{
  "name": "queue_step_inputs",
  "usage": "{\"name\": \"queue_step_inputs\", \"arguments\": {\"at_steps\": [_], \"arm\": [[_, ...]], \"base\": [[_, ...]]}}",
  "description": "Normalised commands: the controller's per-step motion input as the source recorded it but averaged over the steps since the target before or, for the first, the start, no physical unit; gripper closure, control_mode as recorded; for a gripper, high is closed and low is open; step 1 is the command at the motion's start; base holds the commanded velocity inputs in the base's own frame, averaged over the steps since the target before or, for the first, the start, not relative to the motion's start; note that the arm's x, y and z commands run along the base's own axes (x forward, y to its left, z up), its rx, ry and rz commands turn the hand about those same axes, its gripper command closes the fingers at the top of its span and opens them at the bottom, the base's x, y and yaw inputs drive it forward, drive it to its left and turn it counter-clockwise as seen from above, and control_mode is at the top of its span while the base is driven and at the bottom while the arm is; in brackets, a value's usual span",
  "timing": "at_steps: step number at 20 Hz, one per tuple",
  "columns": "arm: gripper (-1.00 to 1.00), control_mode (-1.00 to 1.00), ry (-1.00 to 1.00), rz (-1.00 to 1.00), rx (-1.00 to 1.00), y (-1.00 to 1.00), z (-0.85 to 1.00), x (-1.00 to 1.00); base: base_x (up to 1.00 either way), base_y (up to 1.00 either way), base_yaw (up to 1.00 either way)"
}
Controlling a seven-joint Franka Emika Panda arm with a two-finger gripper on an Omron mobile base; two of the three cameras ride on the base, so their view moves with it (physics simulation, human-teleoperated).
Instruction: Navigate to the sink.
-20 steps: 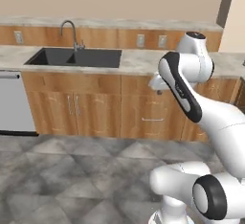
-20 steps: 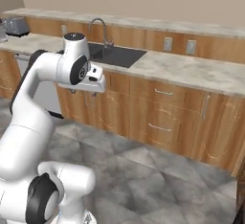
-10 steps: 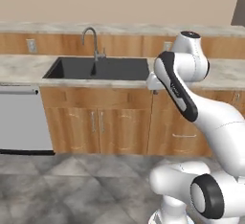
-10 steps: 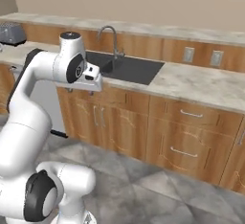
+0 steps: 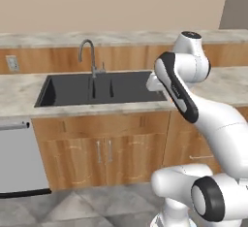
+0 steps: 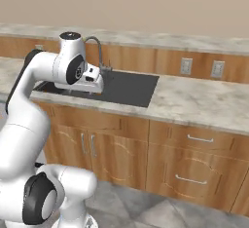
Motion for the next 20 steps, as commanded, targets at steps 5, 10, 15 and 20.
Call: {"name": "queue_step_inputs", "arguments": {"at_steps": [5, 10, 15, 20], "arm": [[-1.00, 1.00, 0.00, 0.00, 0.00, 0.00, 0.00, 0.00], [-1.00, 1.00, 0.00, 0.00, 0.00, 0.00, 0.00, 0.00], [-1.00, 1.00, 0.00, 0.00, 0.00, 0.00, 0.00, 0.00], [-1.00, 1.00, 0.00, 0.00, 0.00, 0.00, 0.00, 0.00]], "base": [[0.78, 0.65, -0.13], [0.74, 0.30, -0.03], [0.66, 0.08, 0.00], [0.68, 0.20, 0.00]]}}
